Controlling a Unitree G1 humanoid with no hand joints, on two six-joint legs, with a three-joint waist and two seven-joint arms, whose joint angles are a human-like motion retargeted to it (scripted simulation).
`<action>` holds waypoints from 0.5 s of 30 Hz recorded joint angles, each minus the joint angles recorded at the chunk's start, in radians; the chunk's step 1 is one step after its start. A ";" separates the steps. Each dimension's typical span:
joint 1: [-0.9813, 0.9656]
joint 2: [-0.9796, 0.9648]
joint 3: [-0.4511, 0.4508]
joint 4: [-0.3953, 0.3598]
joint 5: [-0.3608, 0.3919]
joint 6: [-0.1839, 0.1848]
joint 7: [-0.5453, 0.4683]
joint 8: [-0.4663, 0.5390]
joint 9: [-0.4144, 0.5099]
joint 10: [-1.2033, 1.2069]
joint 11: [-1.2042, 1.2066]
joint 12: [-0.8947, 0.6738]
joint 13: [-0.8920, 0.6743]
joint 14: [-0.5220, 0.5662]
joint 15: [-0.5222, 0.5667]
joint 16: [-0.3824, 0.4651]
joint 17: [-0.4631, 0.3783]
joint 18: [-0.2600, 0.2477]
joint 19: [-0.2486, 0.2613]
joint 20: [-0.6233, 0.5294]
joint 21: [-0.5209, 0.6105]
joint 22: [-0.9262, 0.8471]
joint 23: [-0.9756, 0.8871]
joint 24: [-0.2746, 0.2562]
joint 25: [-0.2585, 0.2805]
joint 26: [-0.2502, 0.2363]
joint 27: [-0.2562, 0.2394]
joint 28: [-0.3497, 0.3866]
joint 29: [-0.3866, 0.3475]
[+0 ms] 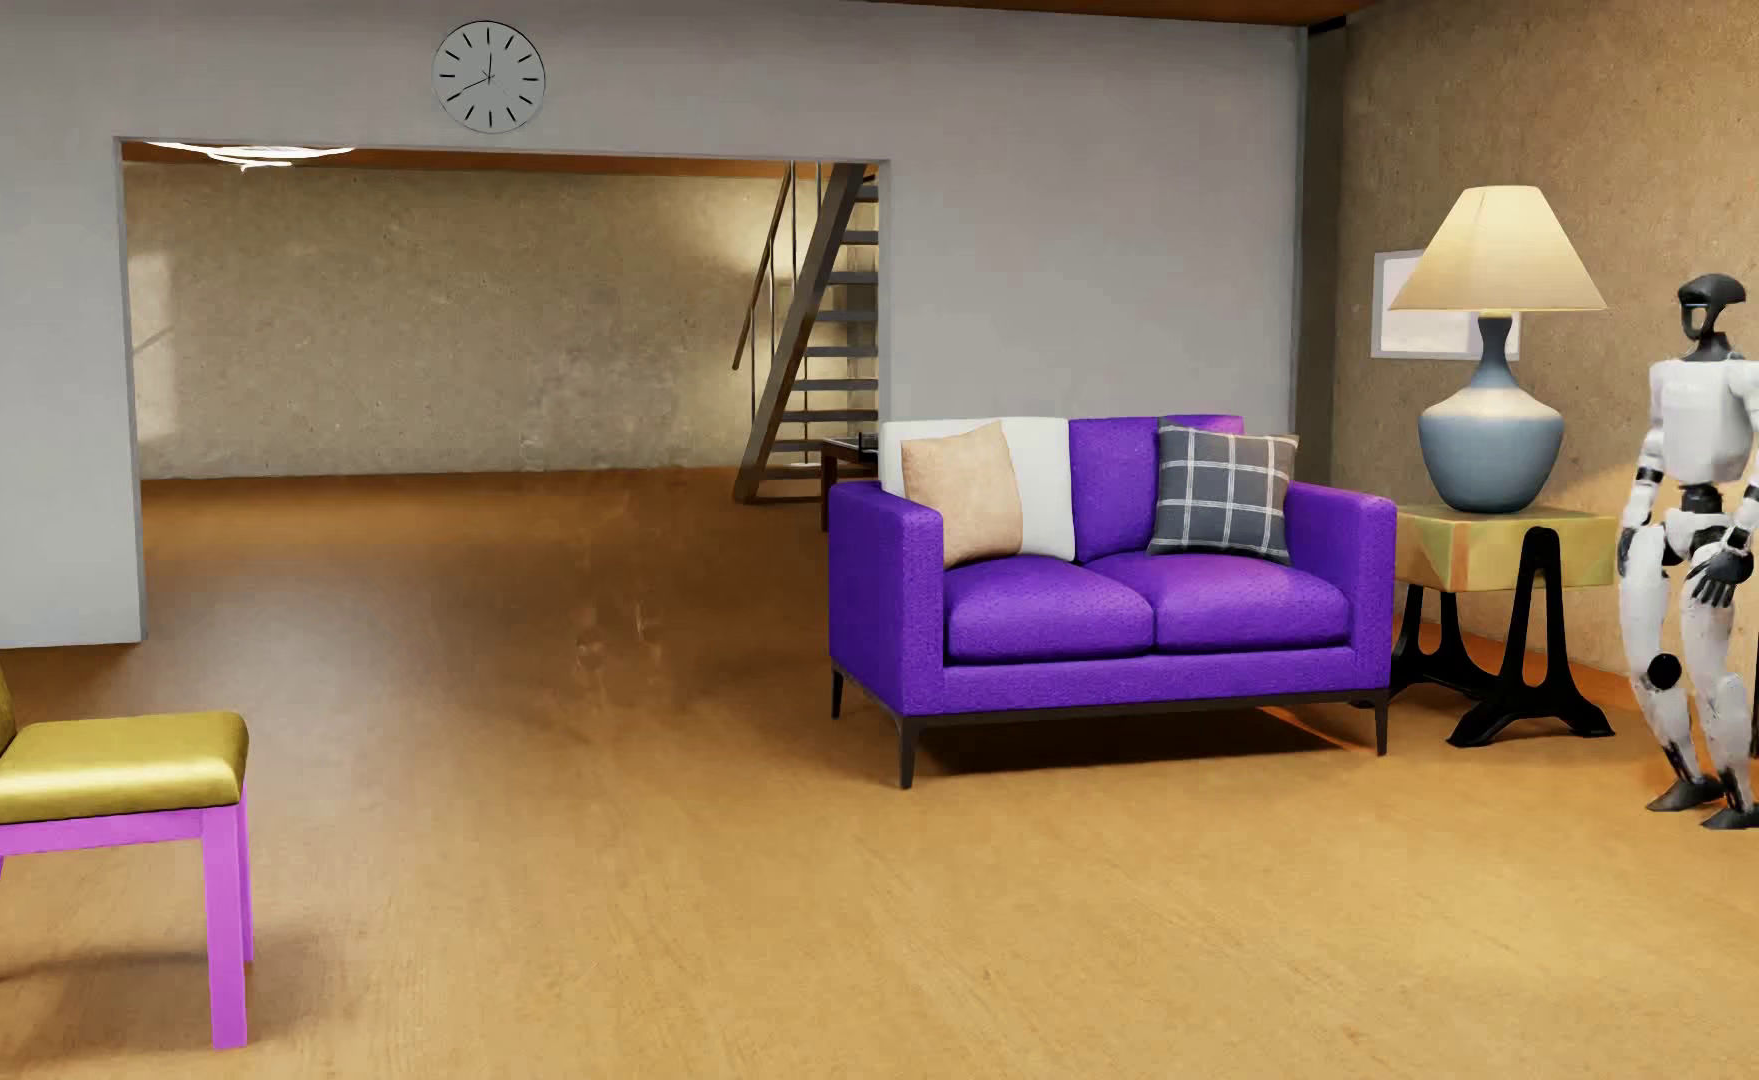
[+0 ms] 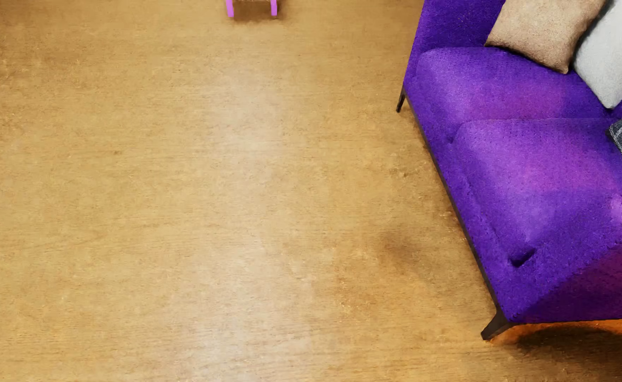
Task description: Avoid the sofa
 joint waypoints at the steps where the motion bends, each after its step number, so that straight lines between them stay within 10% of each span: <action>1: -0.027 -0.025 -0.026 0.004 0.010 0.001 0.000 0.000 -0.004 0.023 0.014 0.006 -0.008 -0.024 0.016 0.003 0.003 0.000 0.000 0.067 0.005 0.013 0.002 0.000 0.000 0.000 0.000 0.000 0.000; 3: -0.041 -0.022 -0.005 -0.002 0.018 0.003 0.000 0.000 -0.002 0.266 0.036 0.034 0.000 -0.201 0.021 0.005 -0.005 0.000 0.000 0.074 0.005 0.005 -0.017 0.000 0.000 0.000 0.000 0.000 0.000; 7: -0.269 0.088 0.037 0.028 0.032 0.025 0.000 0.000 0.076 0.688 0.043 0.067 -0.038 -0.178 -0.084 -0.014 -0.038 0.000 0.000 0.084 0.035 0.021 -0.071 0.000 0.000 0.000 0.000 0.000 0.000; 15: -0.610 0.360 0.248 0.058 -0.032 -0.008 0.000 0.000 0.077 0.388 -0.065 0.148 -0.150 0.042 -0.356 0.001 -0.031 0.000 0.000 0.099 -0.038 0.103 -0.104 0.000 0.000 0.000 0.000 0.000 0.000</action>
